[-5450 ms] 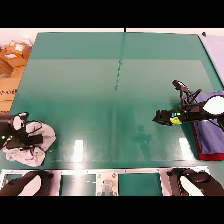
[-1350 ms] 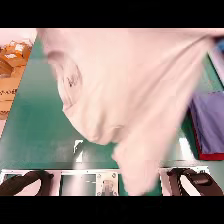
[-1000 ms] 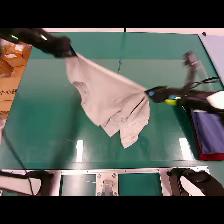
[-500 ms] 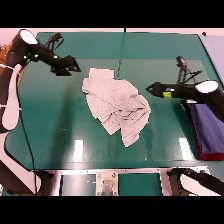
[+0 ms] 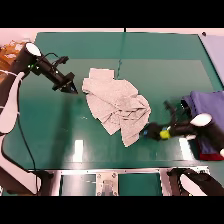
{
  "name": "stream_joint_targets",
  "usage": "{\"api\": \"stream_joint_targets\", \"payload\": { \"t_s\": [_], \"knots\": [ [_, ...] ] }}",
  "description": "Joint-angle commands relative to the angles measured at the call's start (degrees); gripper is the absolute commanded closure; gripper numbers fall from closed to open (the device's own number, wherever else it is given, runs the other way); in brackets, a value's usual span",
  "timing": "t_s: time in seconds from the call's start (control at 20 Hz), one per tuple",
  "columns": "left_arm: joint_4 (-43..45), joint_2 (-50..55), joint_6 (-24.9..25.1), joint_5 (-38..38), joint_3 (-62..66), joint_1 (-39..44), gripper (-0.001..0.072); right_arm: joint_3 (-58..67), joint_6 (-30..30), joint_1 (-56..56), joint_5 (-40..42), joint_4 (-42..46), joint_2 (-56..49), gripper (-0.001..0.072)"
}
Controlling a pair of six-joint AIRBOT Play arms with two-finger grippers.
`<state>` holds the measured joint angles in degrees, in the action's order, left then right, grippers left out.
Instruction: Fold the shirts.
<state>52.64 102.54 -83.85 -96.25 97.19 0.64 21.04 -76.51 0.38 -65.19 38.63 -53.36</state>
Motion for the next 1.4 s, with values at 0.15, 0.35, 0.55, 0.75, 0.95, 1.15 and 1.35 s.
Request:
{"api": "stream_joint_targets", "payload": {
  "t_s": [0.15,0.35,0.55,0.75,0.95,1.15,1.35],
  "knots": [
    [2.67,-22.64,4.44,11.17,-25.99,0.59,0.0690,-8.46,-6.47,22.45,19.34,-10.93,-3.50,0.0403],
    [2.62,-35.19,4.33,18.97,-39.43,0.59,0.0689,-6.03,-5.44,25.62,28.22,-11.58,-8.55,0.0405],
    [2.60,-36.76,4.20,18.84,-41.13,0.61,0.0688,-2.60,-5.35,25.14,31.28,-9.79,-8.59,0.0450],
    [2.60,-36.76,4.24,19.30,-41.13,0.61,0.0689,-2.60,-5.40,25.14,27.32,-9.40,-8.59,0.0447],
    [2.51,-36.76,4.26,20.65,-41.13,0.61,0.0688,-2.62,-7.13,25.14,29.14,-8.07,-8.59,0.0450],
    [2.27,-36.76,4.24,23.47,-41.13,0.61,0.0687,-2.49,-4.44,24.76,31.23,-7.91,-8.57,0.0703],
    [2.25,-36.74,4.02,25.29,-41.13,0.61,0.0687,0.33,-3.48,14.73,19.65,-1.86,-4.04,0.0704]
  ]
}}
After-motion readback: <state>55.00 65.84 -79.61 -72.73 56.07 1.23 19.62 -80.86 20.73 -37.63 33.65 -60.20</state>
